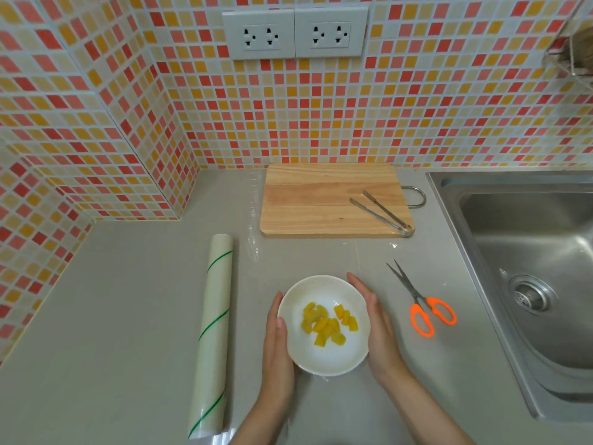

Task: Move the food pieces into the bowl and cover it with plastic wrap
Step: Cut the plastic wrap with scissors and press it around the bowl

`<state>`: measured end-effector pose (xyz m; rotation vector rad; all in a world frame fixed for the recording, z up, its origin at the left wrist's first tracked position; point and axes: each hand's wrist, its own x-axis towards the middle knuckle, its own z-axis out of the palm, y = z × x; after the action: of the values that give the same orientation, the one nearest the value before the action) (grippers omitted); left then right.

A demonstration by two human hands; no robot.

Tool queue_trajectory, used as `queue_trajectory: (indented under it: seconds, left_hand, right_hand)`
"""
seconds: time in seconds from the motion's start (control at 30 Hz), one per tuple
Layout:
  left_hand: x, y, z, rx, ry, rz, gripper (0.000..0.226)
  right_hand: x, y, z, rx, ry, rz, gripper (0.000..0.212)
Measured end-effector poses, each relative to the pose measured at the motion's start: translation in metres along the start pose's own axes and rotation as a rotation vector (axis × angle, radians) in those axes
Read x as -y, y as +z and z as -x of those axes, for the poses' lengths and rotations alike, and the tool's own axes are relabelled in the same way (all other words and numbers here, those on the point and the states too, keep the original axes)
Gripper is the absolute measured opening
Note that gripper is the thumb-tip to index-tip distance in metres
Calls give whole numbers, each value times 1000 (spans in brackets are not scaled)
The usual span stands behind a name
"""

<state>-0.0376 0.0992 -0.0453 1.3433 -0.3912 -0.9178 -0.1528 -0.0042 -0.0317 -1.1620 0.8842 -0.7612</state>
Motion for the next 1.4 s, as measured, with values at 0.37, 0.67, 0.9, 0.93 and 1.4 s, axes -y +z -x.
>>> queue_trajectory:
  seconds: [0.37,0.67,0.9,0.93,1.4]
  left_hand:
    - [-16,32,-34,-232,-28,231,40]
    - [-27,25,-16,-489,123,-89,43]
    - [-3,64,25,-385,-43,64,54]
    - [-2,69,22,-403,-37,54,52]
    - [-31,45,-40,-281,-37,-19,52]
  right_hand:
    - [-1,17,-20,-166,-21,-163,54]
    - [4,0,-25,-245,-70,5,48]
    - [38,-1,-56,75,-18,-11,47]
    - [36,0,-55,103,26,-20,48]
    - [22,-6,-39,-227,-9,-17,35]
